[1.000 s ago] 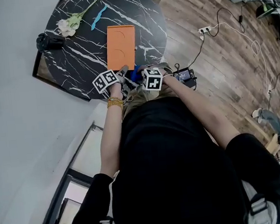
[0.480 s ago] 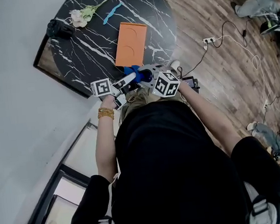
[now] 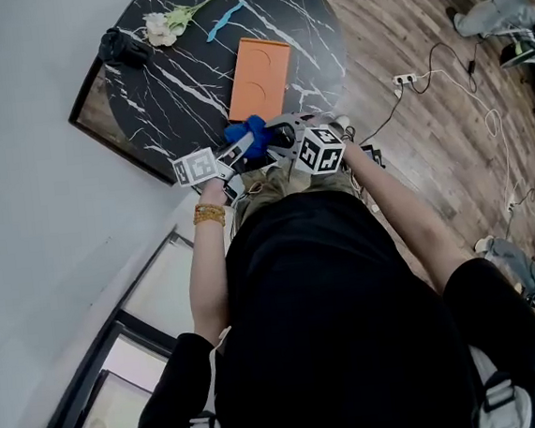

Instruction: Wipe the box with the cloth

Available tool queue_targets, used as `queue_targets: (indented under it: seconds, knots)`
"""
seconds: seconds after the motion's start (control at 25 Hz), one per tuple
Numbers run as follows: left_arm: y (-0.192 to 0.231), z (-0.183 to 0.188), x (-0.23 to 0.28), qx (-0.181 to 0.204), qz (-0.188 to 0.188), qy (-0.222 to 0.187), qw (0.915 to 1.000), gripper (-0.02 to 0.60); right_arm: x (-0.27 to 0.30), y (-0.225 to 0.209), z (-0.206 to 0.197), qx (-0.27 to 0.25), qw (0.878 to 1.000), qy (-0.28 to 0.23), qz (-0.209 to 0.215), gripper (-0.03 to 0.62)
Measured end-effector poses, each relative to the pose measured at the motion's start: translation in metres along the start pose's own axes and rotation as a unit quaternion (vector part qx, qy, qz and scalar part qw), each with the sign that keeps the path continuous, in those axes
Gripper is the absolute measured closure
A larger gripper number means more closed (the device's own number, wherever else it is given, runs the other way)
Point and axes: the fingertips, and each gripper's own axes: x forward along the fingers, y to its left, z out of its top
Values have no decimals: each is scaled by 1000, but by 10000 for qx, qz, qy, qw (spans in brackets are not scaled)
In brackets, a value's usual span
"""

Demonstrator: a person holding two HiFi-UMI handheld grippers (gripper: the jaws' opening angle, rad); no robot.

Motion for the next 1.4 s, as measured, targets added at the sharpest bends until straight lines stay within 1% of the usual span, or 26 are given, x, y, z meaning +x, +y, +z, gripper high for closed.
queue_targets:
  seconds: [0.04, 0.12, 0.2, 0.24, 0.32, 0.4, 0.52, 0.56, 0.6, 0.68, 0.72, 0.84, 1.08, 1.24, 1.4]
  knots:
    - [18, 6, -11, 31, 422, -222, 9989, 472, -2, -9, -10, 117, 9997, 150, -117, 477]
    - [53, 20, -31, 140, 1190, -653, 9906, 472, -5, -34, -36, 310, 9961, 621, -550, 477]
    - [76, 29, -38, 300, 1696, -837, 9815, 472, -3, -57, -64, 392, 9867, 1210, -1010, 477]
    - [84, 30, -36, 380, 1853, -814, 9786, 472, -1, -64, -74, 444, 9818, 1427, -1169, 477]
    - [93, 28, -25, 550, 2031, -640, 9755, 472, 6, -75, -82, 614, 9756, 1612, -1361, 477]
    - [96, 25, -13, 774, 2163, -450, 9722, 472, 12, -86, -77, 838, 9714, 1618, -1523, 477]
    - [98, 22, 0, 1276, 2405, -185, 9620, 472, 21, -98, -65, 1089, 9672, 1620, -1623, 477]
    - [99, 22, 4, 1385, 2452, -124, 9595, 472, 25, -98, -64, 1081, 9671, 1699, -1552, 477]
    - [99, 21, 6, 1421, 2465, -105, 9586, 472, 30, -96, -65, 1064, 9672, 1805, -1435, 477]
    - [101, 21, 9, 1341, 2429, -165, 9606, 472, 36, -90, -69, 1130, 9665, 1937, -1246, 481]
    - [102, 21, 9, 1289, 2402, -206, 9619, 472, 37, -89, -70, 1252, 9657, 1917, -1226, 487]
    - [104, 19, 10, 1187, 2354, -249, 9643, 472, 35, -88, -71, 1679, 9624, 1722, -1264, 494]
    - [101, 8, 22, 1154, 2307, -106, 9661, 472, 28, -85, -75, 2128, 9572, 1438, -1336, 503]
    - [101, -1, 32, 1106, 2248, 21, 9681, 472, 29, -86, -74, 2208, 9558, 1396, -1347, 507]
    - [93, -12, 47, 1153, 2112, 164, 9705, 472, 29, -86, -74, 2233, 9557, 1335, -1374, 510]
